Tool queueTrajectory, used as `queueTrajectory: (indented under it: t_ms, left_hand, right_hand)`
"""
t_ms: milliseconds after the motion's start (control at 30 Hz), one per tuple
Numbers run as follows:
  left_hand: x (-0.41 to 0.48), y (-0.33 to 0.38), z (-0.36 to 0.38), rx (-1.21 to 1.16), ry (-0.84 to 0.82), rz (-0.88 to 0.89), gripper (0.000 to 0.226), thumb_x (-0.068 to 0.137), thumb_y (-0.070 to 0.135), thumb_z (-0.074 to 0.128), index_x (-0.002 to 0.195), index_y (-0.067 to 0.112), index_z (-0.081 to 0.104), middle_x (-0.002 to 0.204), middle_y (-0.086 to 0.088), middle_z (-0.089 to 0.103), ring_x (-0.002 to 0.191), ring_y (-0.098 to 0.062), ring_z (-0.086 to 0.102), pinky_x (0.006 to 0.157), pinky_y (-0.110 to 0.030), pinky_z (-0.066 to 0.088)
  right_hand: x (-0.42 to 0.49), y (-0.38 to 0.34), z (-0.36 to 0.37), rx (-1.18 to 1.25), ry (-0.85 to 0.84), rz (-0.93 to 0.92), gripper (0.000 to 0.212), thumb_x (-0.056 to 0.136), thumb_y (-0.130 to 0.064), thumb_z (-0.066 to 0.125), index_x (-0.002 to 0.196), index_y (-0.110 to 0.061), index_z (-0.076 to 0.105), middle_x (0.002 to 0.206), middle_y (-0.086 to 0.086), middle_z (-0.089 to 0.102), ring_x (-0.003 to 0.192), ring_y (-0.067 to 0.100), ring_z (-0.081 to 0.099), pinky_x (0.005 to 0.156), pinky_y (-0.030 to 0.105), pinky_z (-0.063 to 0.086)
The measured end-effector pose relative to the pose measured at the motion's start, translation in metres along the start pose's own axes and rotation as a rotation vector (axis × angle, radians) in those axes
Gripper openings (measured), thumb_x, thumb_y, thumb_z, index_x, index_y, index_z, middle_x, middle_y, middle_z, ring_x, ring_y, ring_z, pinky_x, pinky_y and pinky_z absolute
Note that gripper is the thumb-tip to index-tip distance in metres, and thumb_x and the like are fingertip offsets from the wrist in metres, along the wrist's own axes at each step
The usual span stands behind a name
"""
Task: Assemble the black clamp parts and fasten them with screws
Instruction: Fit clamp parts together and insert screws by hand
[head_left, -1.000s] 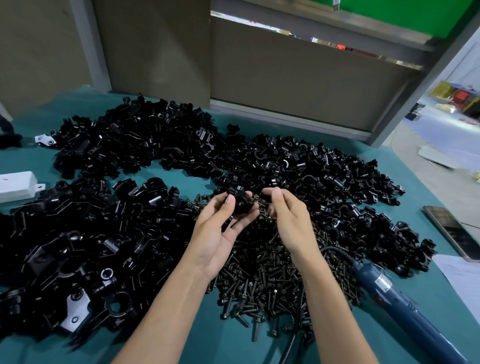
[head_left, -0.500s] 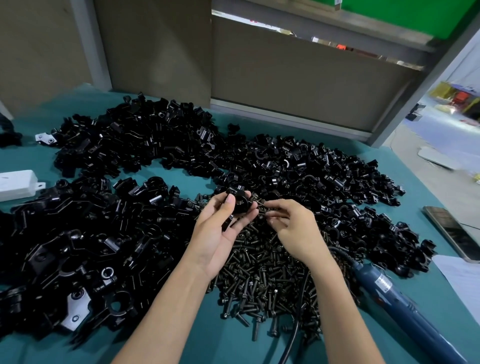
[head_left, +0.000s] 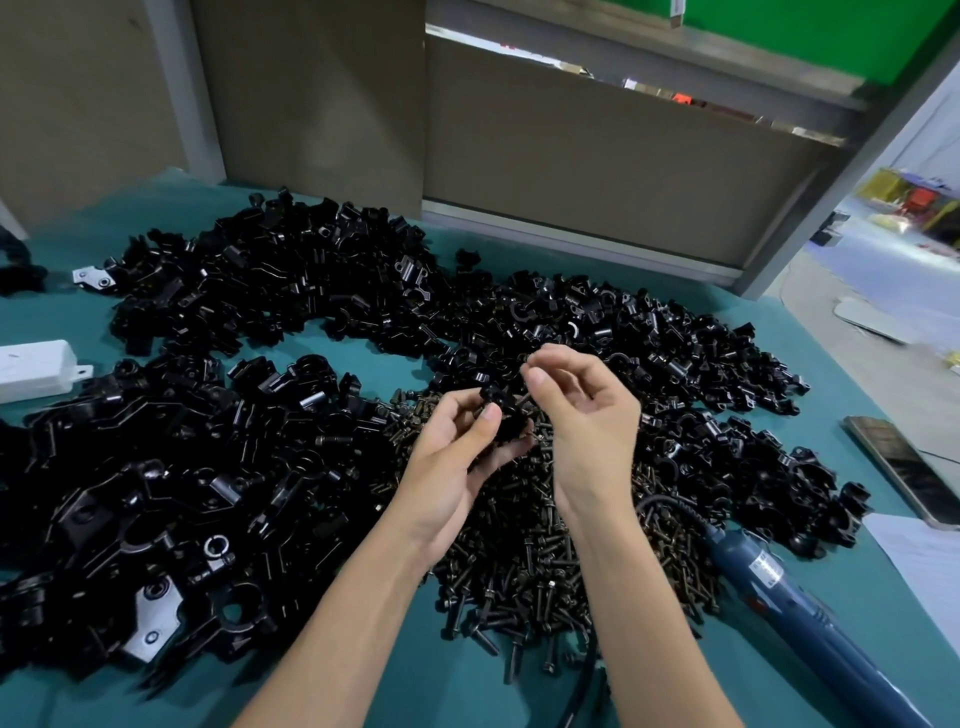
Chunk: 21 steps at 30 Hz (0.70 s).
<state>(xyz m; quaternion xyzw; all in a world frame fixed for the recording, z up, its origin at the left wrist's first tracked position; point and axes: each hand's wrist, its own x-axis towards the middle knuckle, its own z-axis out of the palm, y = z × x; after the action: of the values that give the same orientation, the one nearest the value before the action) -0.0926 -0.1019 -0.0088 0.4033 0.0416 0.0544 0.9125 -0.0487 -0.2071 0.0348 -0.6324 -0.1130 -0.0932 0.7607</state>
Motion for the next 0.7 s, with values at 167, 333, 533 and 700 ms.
queueTrajectory:
  t_ms: [167,333,533,700]
  left_hand:
    - [0.000,-0.002,0.000,0.123,-0.003,0.002,0.024,0.100,0.013,0.056,0.123,0.008,0.054,0.107,-0.003,0.061,0.089,-0.012,0.070,0.086,-0.023,0.056]
    - [0.000,-0.008,0.003,0.156,-0.001,0.040,0.016,0.102,0.009,0.052,0.118,0.010,0.056,0.102,0.002,0.066,0.092,-0.003,0.068,0.082,-0.023,0.057]
    - [0.000,-0.005,0.002,0.164,0.014,0.086,0.018,0.102,0.010,0.052,0.120,0.007,0.054,0.101,0.002,0.071,0.096,-0.009,0.071,0.083,-0.023,0.056]
    - [0.000,-0.009,0.002,0.221,0.005,0.087,0.015,0.102,0.010,0.052,0.116,0.012,0.054,0.106,0.001,0.069,0.095,-0.004,0.070,0.081,-0.020,0.055]
  right_hand:
    - [-0.004,0.001,0.007,0.003,0.046,0.004,0.022,0.085,0.012,0.067,0.083,-0.010,0.072,0.106,0.016,0.069,0.096,0.012,0.067,0.085,0.022,0.052]
    - [-0.008,0.006,0.012,-0.029,0.061,-0.035,0.027,0.085,0.012,0.067,0.080,-0.014,0.072,0.104,0.008,0.070,0.104,0.017,0.067,0.093,0.030,0.052]
    - [-0.012,0.011,0.010,-0.191,0.034,-0.161,0.026,0.086,0.009,0.068,0.083,-0.016,0.072,0.105,0.002,0.067,0.104,0.013,0.065,0.084,0.020,0.051]
    - [-0.012,0.012,0.010,-0.270,0.021,-0.252,0.030,0.085,0.010,0.068,0.084,-0.020,0.071,0.104,0.000,0.065,0.106,0.013,0.064,0.084,0.017,0.050]
